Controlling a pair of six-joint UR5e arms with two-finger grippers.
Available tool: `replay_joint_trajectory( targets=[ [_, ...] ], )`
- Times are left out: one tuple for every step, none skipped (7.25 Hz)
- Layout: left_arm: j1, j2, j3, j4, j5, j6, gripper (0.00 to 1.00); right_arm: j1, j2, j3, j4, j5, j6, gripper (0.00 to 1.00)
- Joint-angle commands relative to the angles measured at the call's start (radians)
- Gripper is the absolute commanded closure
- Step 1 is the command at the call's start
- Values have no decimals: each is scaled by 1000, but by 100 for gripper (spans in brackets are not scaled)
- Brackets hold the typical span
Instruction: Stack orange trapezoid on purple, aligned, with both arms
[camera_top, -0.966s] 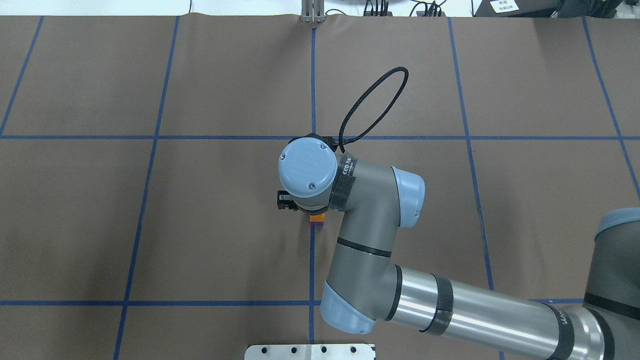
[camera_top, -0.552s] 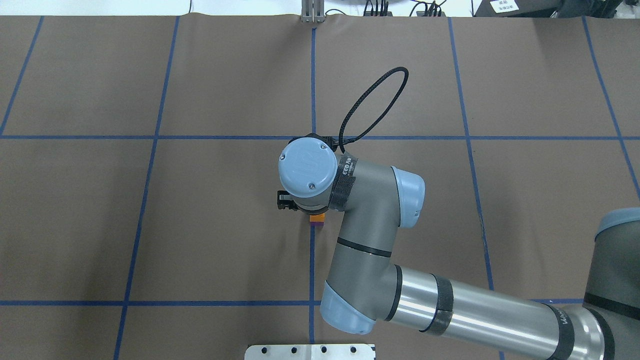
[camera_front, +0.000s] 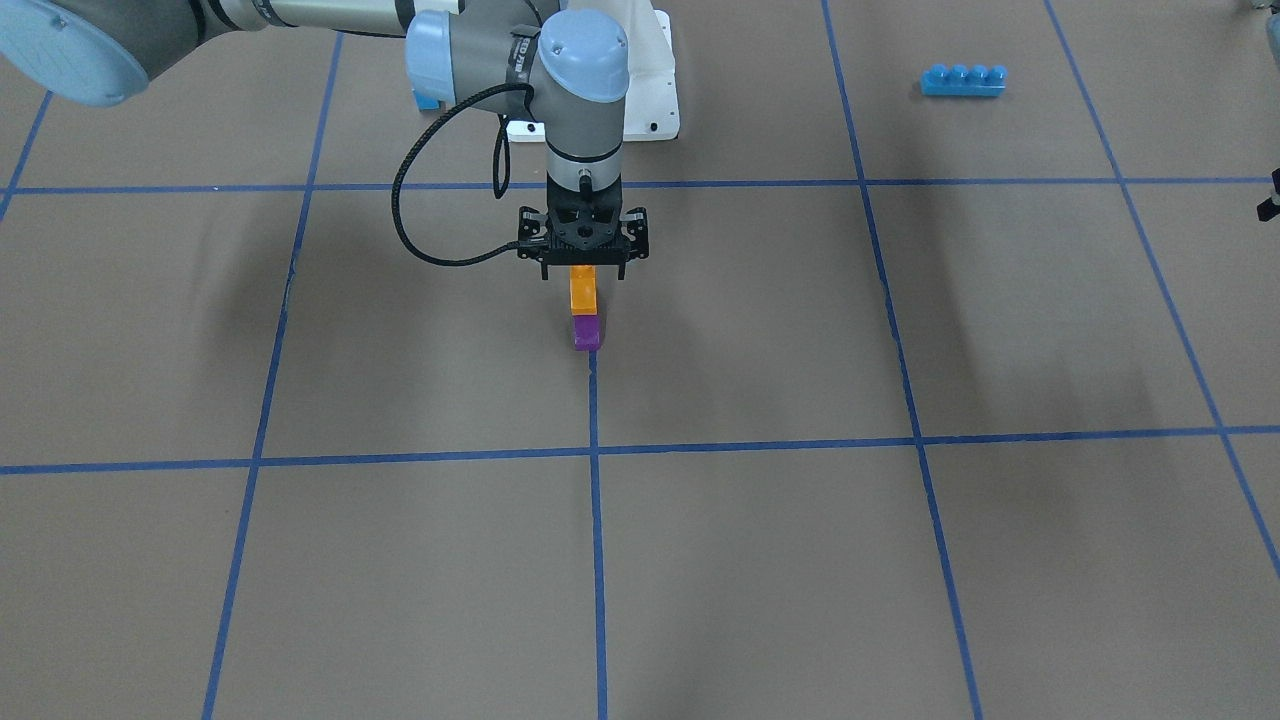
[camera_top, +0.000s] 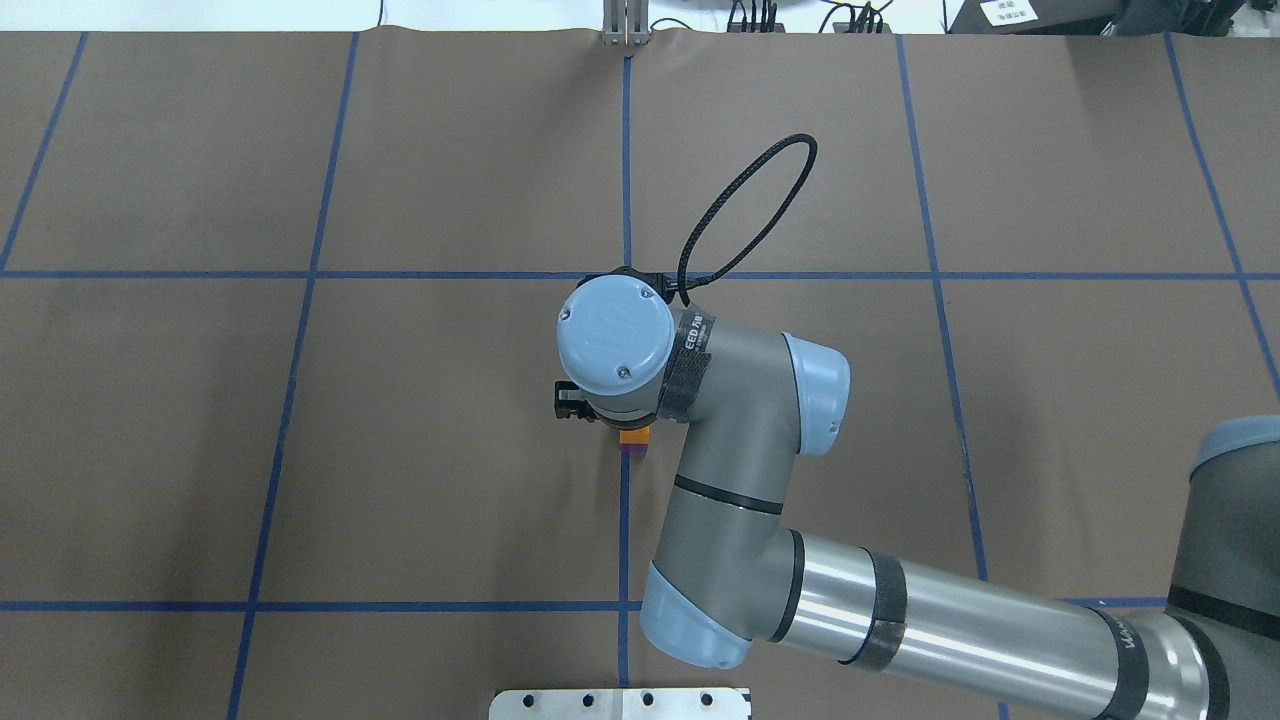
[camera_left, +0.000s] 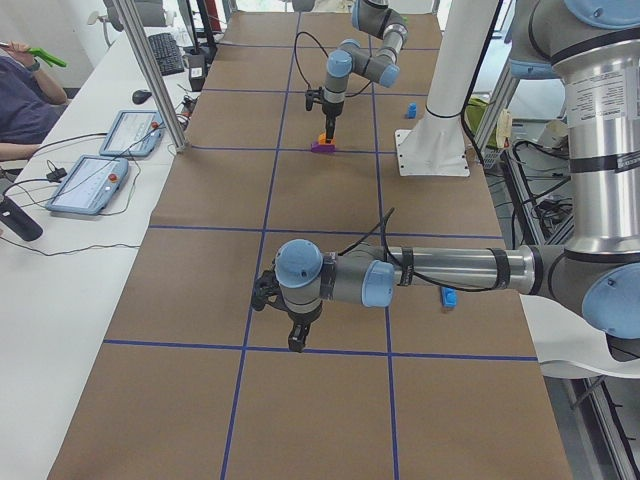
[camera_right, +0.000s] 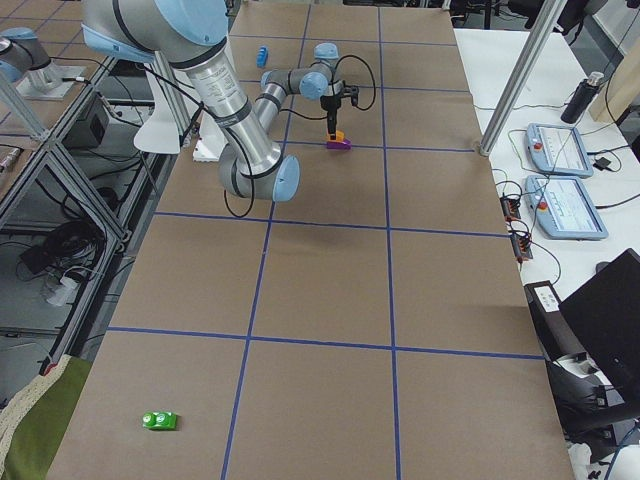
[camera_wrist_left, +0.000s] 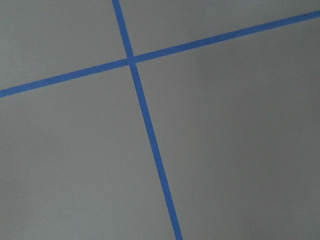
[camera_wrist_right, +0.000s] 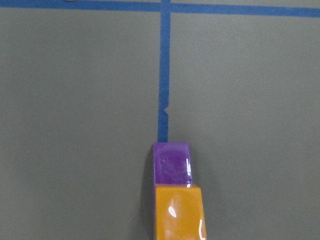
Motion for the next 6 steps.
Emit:
replay_joint_trajectory(
  targets=[
    [0,0,0,-2,3,-1,0,-10,-202,105,197,15,-79,0],
    [0,-1,0,-2,3,-1,0,-43,-199,98,195,9,-78,0],
    [0,-1,-5,-2,3,-1,0,-156,-205,-16,188,-87,-84,0],
    [0,-1,-11,-2,3,-1,0,-239,-214,-168,195,-161,-110,0],
    [0,-3,-9,-2,4,-1,0,-334,-174,-336,253,-216,-213,0],
    [0,-6,-11,-2,4,0,0,-349,-182,-359,261,-85,-418,0]
  ],
)
